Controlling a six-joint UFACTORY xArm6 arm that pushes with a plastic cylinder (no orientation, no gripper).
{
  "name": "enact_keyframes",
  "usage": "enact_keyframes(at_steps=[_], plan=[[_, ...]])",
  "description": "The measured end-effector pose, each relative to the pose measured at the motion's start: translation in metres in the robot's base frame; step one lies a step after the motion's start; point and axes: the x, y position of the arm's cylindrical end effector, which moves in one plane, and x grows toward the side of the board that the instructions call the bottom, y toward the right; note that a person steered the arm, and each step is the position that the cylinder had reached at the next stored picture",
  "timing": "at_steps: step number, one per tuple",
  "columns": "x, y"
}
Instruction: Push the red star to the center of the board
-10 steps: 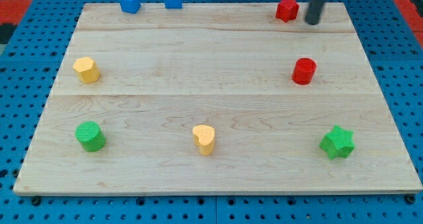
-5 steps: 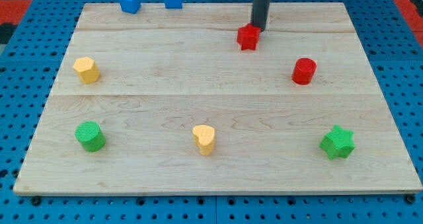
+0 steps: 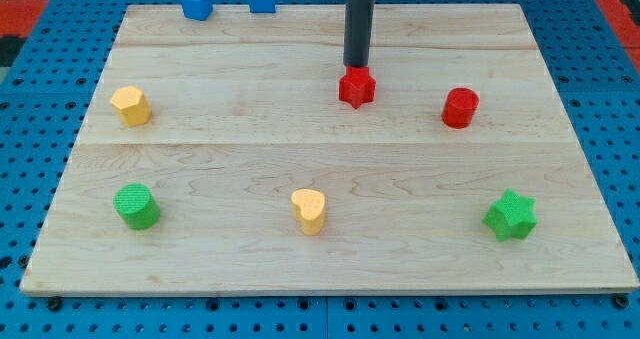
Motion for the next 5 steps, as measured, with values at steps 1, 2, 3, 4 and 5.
enact_keyframes(at_steps=[1, 2, 3, 4, 5], plan=[[0.051, -0.013], [0.023, -0.029], [0.069, -0.1], [0.146, -0.092], [0.14, -0.029]])
